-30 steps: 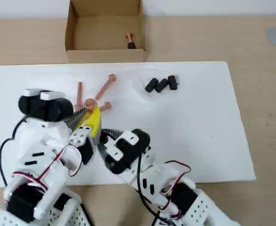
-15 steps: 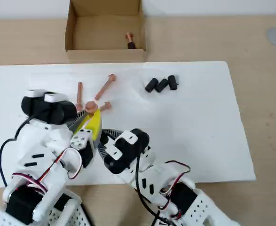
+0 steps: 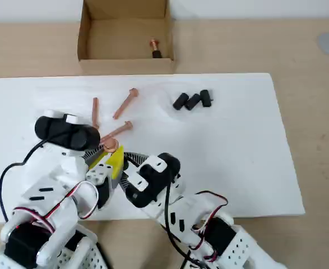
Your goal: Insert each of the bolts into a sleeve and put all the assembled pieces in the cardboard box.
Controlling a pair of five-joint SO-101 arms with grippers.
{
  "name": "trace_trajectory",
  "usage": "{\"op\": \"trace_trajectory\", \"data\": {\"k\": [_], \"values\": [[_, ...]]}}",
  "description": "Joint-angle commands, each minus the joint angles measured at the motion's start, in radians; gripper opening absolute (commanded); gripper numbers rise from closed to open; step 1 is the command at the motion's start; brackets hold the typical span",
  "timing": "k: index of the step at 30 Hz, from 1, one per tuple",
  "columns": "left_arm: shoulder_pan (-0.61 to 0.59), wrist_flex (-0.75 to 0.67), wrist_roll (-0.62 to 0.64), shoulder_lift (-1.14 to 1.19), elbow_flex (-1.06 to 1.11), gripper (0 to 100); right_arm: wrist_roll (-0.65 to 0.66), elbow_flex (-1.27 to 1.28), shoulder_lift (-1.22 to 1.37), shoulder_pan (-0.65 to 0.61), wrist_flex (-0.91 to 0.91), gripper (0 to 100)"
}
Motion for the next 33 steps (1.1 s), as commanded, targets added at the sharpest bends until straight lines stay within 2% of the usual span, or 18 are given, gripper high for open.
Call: {"op": "trace_trajectory", "data": {"k": [1,3,9,16,19,22,26,29,33], "values": [[0.005,0.034,-0.002,-0.005,-0.049,15,0.003,-0.071,-0.170,-0.019,-0.031,0.9],[-0.002,0.083,0.011,-0.001,-0.074,19,0.003,-0.071,-0.170,-0.019,-0.031,0.9],[-0.005,0.204,0.014,0.002,-0.109,19,0.003,-0.071,-0.168,-0.019,-0.031,0.9],[-0.015,0.247,0.012,0.004,-0.180,19,0.003,-0.090,-0.166,0.007,-0.031,0.9],[-0.101,0.288,-0.018,0.047,-0.255,19,0.009,-0.096,-0.165,0.101,-0.035,0.9],[-0.276,0.347,-0.069,0.163,-0.319,19,0.012,-0.094,-0.153,0.222,-0.097,0.9],[-0.466,0.350,-0.101,0.325,-0.391,19,0.029,-0.140,-0.047,0.297,-0.209,0.9],[-0.542,0.350,-0.103,0.417,-0.425,19,0.026,-0.211,0.082,0.340,-0.278,0.9],[-0.562,0.354,-0.098,0.486,-0.400,19,0.026,-0.372,0.320,0.397,-0.336,0.9]]}}
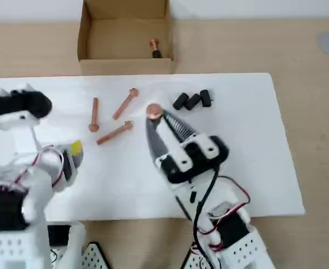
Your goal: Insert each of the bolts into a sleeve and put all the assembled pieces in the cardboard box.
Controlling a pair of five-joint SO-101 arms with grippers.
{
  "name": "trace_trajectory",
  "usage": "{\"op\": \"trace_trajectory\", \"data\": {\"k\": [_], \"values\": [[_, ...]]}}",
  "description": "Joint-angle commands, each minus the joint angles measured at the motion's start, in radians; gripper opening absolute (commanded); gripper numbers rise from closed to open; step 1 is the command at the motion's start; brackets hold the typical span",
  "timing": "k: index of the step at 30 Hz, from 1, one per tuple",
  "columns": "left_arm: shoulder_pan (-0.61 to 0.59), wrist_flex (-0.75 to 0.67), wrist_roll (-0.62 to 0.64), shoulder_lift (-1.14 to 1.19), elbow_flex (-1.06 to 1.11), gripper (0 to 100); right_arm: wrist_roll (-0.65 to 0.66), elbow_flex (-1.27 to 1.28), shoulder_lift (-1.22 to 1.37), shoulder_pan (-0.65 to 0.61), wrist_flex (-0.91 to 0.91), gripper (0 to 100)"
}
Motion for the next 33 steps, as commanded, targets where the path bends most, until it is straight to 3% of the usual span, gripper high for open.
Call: {"op": "trace_trajectory", "data": {"k": [1,13,33], "values": [[-0.025,0.002,-0.003,0.039,-0.018,19,0.008,-0.222,0.211,0.061,-0.068,0.9],[-0.029,-0.037,-0.008,0.039,-0.026,19,0.014,-0.871,0.960,0.102,-0.069,0.9],[-0.031,-0.028,-0.002,0.038,-0.017,19,0.009,-1.653,1.891,0.236,-0.063,0.9]]}}
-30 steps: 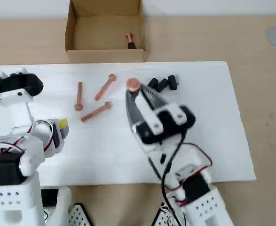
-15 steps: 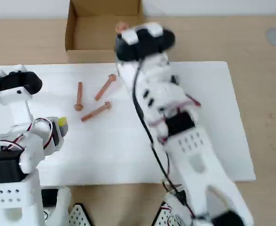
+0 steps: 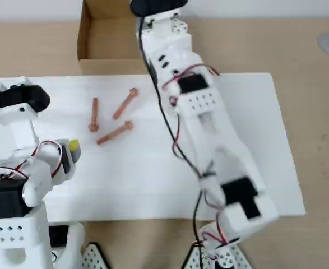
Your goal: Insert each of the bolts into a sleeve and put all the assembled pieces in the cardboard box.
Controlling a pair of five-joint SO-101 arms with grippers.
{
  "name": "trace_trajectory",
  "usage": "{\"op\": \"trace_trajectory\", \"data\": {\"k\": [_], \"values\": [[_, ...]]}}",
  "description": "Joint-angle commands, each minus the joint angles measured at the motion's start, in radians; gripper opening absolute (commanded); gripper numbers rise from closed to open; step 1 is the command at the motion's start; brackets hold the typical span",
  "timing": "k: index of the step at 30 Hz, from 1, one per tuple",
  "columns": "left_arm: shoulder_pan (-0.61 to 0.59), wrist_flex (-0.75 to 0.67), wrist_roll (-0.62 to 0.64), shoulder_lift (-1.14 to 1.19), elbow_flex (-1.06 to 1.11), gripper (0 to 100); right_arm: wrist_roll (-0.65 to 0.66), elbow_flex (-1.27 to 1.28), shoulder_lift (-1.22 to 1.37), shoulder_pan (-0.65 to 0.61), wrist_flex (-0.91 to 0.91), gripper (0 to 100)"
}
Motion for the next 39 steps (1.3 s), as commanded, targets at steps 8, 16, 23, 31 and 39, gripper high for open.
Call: {"op": "trace_trajectory", "data": {"k": [8,16,23,31,39], "values": [[-0.014,-0.009,-0.003,0.002,-0.017,19,0.005,-0.481,0.426,0.042,-0.031,0.9],[-0.014,-0.009,-0.006,0.004,-0.017,19,0.006,-0.716,0.702,0.058,-0.029,0.9],[-0.014,-0.008,-0.006,0.004,-0.015,19,0.003,-0.895,0.881,0.102,-0.025,0.9],[-0.014,0.011,-0.006,0.004,0.034,19,0.009,-1.040,0.997,0.104,0.157,0.9],[-0.014,0.017,-0.006,0.004,0.029,19,0.003,-1.148,1.064,0.107,0.322,10.3]]}}
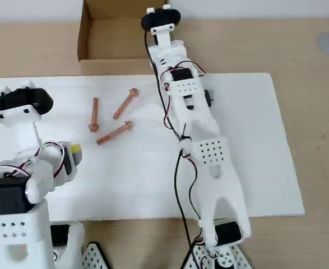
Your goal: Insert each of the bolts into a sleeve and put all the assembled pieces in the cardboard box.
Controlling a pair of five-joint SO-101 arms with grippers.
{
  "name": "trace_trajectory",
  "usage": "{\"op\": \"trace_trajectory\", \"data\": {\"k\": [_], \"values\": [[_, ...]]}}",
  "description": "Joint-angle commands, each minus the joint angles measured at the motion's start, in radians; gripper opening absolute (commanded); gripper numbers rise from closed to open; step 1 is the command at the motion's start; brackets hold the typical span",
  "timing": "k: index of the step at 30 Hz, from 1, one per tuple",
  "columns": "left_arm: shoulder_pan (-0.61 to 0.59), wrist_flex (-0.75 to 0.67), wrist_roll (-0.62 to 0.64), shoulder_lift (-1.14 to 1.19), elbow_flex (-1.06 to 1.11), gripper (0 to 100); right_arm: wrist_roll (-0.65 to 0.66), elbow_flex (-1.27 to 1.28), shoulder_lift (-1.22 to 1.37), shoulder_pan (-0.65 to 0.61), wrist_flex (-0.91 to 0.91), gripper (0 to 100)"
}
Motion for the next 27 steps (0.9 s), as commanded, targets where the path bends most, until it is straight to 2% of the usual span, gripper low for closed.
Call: {"op": "trace_trajectory", "data": {"k": [1,5,16,19,22,27], "values": [[-0.014,0.017,-0.006,0.004,-0.012,19,0.002,-0.096,-0.005,0.018,0.080,13.7],[-0.014,0.041,-0.006,0.005,-0.026,19,0.002,-0.162,-0.007,0.018,0.164,22.1],[-0.012,0.057,-0.002,0.028,-0.077,19,0.002,-0.529,-0.004,0.018,0.463,22.4],[-0.012,0.064,0.003,0.102,-0.101,19,0.002,-0.593,-0.012,0.019,0.565,22.4],[-0.018,0.064,0.060,0.225,-0.157,19,0.002,-0.590,-0.058,0.035,0.664,22.4],[-0.083,0.071,0.089,0.479,-0.301,19,0.002,-0.588,-0.162,0.068,0.839,22.4]]}}
